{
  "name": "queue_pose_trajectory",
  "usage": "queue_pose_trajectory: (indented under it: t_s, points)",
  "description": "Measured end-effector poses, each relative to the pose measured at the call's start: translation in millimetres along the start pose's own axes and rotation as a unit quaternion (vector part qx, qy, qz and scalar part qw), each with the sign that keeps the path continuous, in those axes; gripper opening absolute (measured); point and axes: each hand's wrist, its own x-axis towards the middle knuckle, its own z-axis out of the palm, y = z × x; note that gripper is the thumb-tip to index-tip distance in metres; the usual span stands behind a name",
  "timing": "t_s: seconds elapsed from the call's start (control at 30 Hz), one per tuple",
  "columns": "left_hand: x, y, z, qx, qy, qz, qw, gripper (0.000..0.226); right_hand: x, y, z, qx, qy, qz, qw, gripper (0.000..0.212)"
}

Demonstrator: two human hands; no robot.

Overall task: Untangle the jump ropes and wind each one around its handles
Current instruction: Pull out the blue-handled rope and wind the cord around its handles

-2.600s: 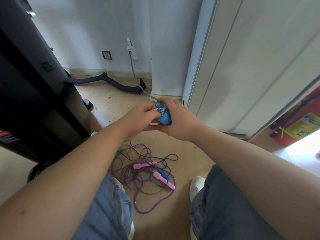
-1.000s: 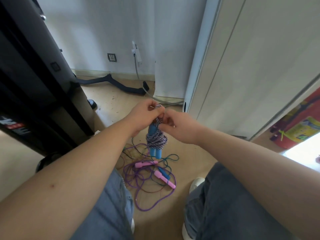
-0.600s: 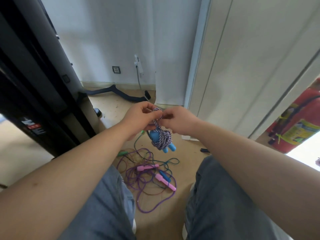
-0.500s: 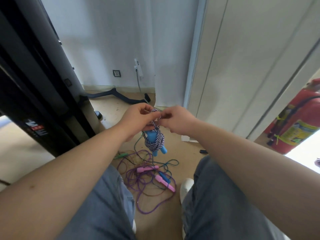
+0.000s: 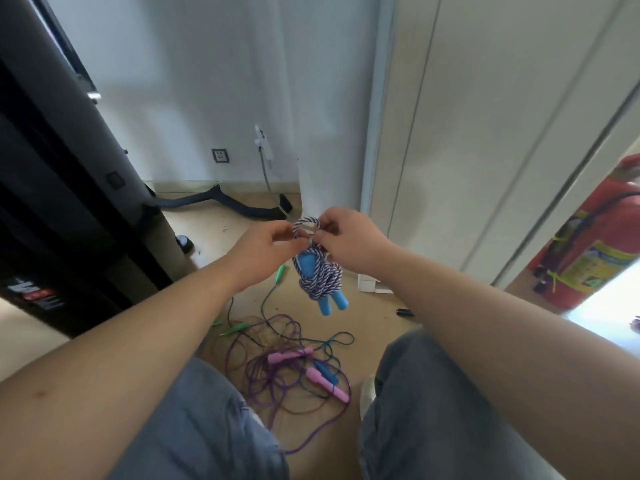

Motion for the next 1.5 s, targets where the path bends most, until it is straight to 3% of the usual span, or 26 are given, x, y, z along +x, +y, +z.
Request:
queue_pose_trajectory:
  t_s: [0.27,0.4,0.6,0.73,1.0,1.27,1.5]
  points:
    - [86.9,-71.8,3.6,0.07,0.024,-0.024,0.997,0.017,108.8,50.3,46.7,0.015,-0.056,0.02,0.998,0.001]
    - [139.8,-115.7,-2.7,0.095,-0.001,-0.065,0.993,0.014,175.3,77.0,73.3,-0.041,-0.102,0.005,0.994,0.004]
    - [186.5,-119.9,-45.7,0.087,-0.003,-0.137,0.987,0.023,241.3,49.8,71.0,0.02,-0.128,0.065,0.989,0.014]
    - [197.8,-64.5,-98.9,0.016,0.001,-0.206,0.978,0.019,268.0,-9.6,24.0,0.039,-0.147,0.067,0.986,0.013]
    - [224.2,96.9,-209.3,-0.092,0.059,-0.26,0.959,0.015,319.0,-146.2,-107.3,0.069,-0.174,0.054,0.981,0.009]
    - [237.3,239.1,-304.8,-0.136,0.13,-0.246,0.951,0.016,354.4,-263.8,-215.3,0.112,-0.166,0.037,0.979,0.008]
    - [226.5,312.2,-365.5,-0.158,0.162,-0.224,0.948,0.022,362.3,-351.2,-266.5,0.091,-0.143,-0.013,0.985,0.003]
